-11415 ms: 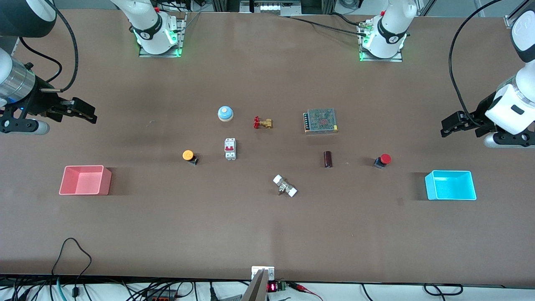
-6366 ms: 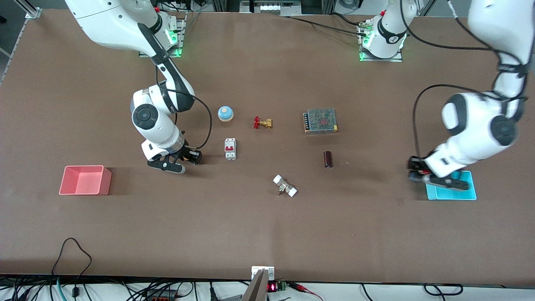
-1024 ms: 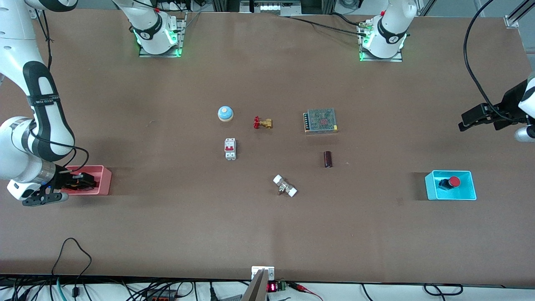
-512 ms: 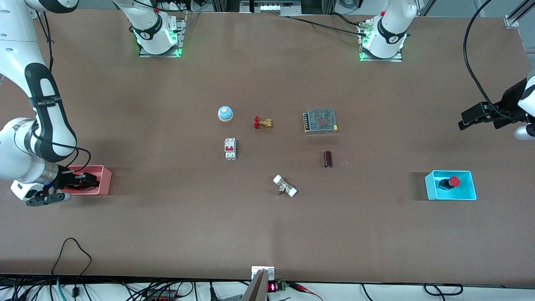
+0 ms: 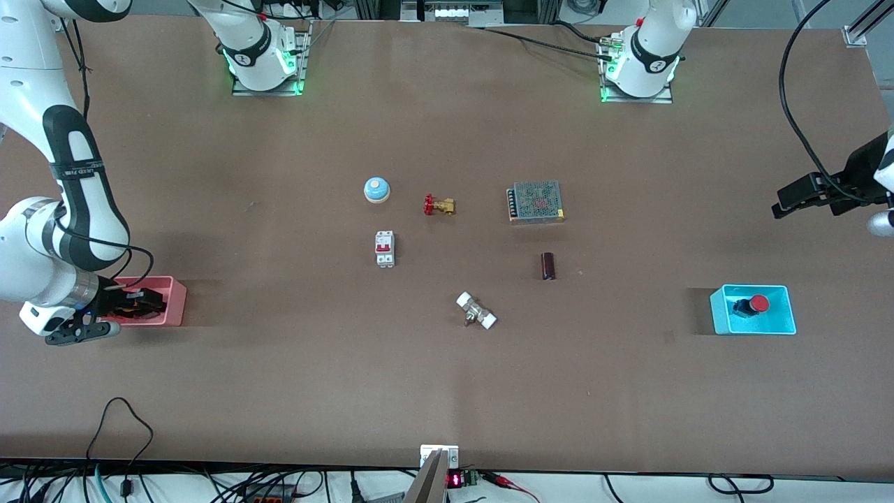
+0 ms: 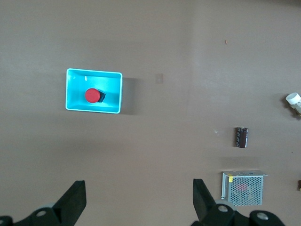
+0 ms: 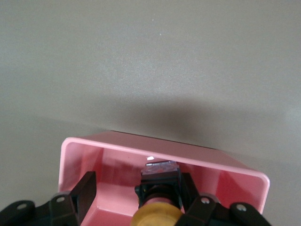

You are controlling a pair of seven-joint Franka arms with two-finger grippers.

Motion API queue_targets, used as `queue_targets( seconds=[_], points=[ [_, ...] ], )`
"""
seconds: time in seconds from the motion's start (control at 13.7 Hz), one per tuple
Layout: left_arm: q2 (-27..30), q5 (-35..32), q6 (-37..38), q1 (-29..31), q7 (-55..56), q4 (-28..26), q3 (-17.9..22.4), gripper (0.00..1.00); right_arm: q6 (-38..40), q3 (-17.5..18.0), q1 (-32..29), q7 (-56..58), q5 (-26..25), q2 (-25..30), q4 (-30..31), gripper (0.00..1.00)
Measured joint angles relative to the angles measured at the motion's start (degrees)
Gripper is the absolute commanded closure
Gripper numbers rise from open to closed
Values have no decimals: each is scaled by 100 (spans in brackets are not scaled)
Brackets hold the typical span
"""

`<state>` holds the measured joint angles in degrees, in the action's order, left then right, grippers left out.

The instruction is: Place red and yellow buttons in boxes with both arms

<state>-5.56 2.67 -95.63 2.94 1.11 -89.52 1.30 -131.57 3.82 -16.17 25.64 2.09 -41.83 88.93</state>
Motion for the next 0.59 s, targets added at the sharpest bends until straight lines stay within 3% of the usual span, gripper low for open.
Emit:
queue_targets(
  seconds=[0.29, 0.59],
  points=[
    [-10, 0, -16, 145, -2, -16, -191, 0, -5, 8, 0, -19, -80, 0, 0, 14],
    [-10, 0, -19, 166, 0, -16, -321, 0, 3, 8, -21, -36, 189, 0, 0, 13]
  ],
)
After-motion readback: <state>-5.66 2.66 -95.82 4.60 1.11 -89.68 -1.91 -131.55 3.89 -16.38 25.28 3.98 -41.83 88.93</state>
